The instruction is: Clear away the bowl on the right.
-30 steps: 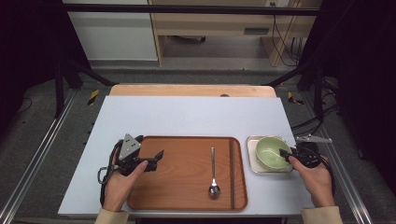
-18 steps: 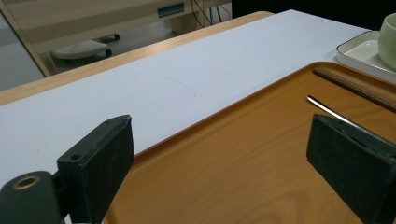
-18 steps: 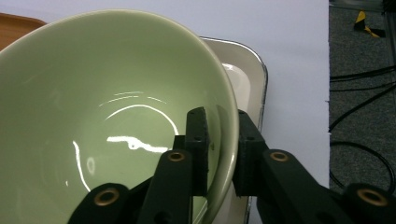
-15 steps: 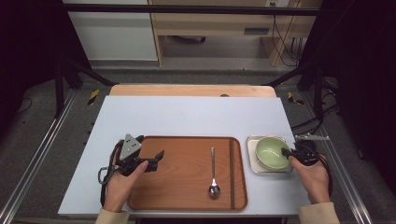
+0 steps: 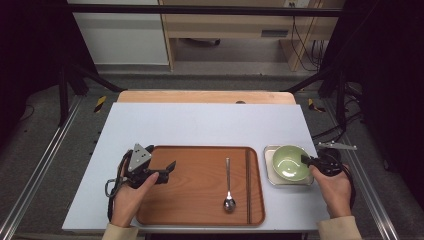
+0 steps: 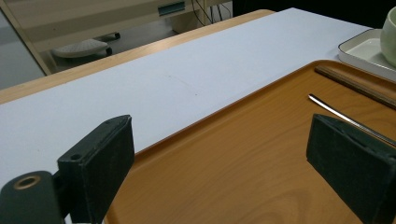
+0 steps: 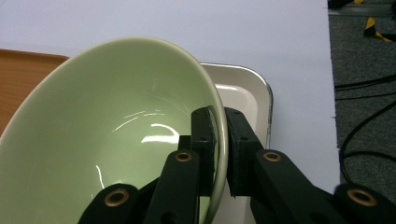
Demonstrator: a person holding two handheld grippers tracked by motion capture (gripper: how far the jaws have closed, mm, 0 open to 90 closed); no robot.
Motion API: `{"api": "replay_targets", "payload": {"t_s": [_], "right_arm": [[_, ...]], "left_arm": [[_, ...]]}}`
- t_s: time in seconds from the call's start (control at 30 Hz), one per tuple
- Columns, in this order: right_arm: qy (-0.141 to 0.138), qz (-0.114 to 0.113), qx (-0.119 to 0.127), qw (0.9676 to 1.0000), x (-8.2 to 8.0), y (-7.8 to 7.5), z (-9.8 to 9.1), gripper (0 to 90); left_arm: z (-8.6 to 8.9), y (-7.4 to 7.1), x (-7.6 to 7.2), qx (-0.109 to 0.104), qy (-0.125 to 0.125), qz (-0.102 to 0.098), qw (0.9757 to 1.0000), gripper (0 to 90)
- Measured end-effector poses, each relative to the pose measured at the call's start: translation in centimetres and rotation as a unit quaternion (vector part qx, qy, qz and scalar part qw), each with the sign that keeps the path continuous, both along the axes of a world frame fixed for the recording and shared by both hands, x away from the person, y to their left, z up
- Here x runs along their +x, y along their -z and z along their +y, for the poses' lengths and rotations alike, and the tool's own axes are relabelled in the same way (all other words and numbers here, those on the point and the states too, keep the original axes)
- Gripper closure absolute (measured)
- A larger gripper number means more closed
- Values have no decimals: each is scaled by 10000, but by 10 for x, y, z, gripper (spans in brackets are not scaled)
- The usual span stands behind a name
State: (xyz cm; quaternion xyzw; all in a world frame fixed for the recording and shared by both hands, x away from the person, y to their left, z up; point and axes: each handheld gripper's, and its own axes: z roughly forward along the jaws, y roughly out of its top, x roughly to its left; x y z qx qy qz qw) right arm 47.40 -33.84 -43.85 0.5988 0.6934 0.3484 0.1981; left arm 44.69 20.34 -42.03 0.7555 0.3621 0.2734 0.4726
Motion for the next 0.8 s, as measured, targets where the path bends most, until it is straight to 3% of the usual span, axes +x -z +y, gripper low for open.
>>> {"api": "replay_targets", "payload": {"t_s": [0.17, 0.3, 0.43, 0.53, 0.7, 0.8], "right_arm": [[-19, -162, 107, 9998, -2, -11, 4, 839], [-242, -346, 27, 9991, -5, -28, 19, 839], [-665, -487, 53, 9966, -4, -45, 51, 839], [-1002, -453, 120, 9939, -1, -50, 78, 839], [-1574, -272, 230, 9869, 5, -47, 128, 839], [-1812, -154, 155, 9832, 7, -42, 152, 839]], "left_arm": [[1, -1, 0, -6, -22, -3, 10000, 75], [2, -1, 0, -25, -32, -15, 10000, 75], [3, -2, 0, -27, -50, -31, 10000, 75], [5, -4, -1, -52, -58, -50, 10000, 76], [9, -7, -2, -95, -93, -87, 9999, 76], [12, -8, -2, -133, -124, -108, 9998, 76]]}}
